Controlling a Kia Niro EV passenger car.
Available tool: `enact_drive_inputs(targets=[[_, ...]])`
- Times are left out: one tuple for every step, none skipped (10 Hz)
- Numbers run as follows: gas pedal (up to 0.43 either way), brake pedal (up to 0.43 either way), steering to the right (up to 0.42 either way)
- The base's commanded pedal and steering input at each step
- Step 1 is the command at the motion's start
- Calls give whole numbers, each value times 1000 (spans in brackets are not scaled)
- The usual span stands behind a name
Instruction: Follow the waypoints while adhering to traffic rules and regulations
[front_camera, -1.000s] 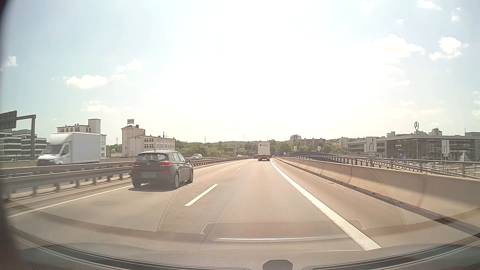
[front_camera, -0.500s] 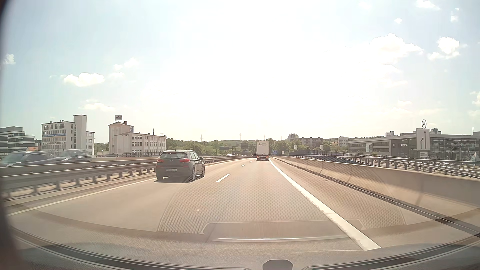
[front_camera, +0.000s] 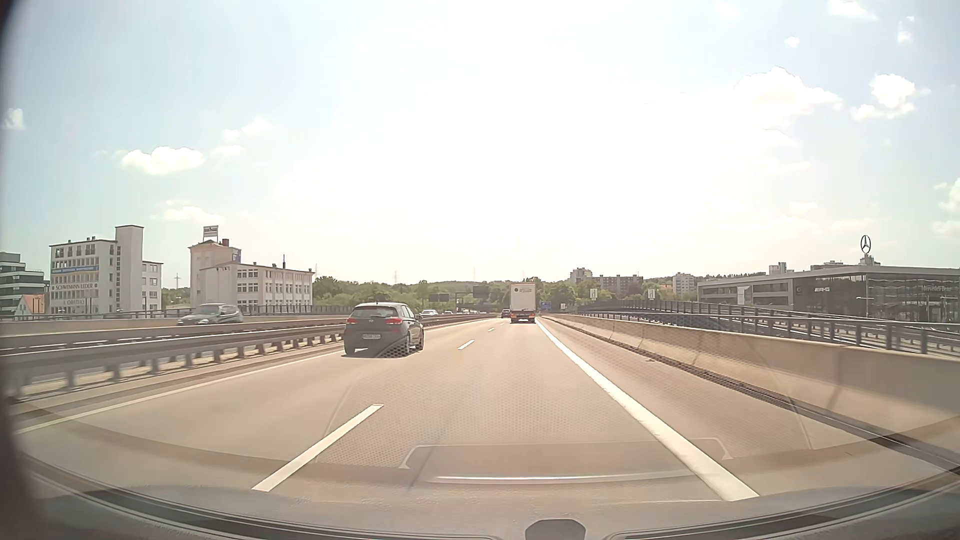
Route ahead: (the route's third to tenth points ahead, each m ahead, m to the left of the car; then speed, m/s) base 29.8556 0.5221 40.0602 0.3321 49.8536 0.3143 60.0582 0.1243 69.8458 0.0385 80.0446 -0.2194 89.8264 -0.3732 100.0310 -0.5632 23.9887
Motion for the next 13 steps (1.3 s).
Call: enact_drive_inputs(targets=[[150,30,7],[150,30,7],[150,30,7],[150,30,7],[150,30,6],[150,30,6],[150,30,6],[150,30,6],[150,30,5],[150,30,5],[150,30,5],[150,30,5],[150,30,5]])
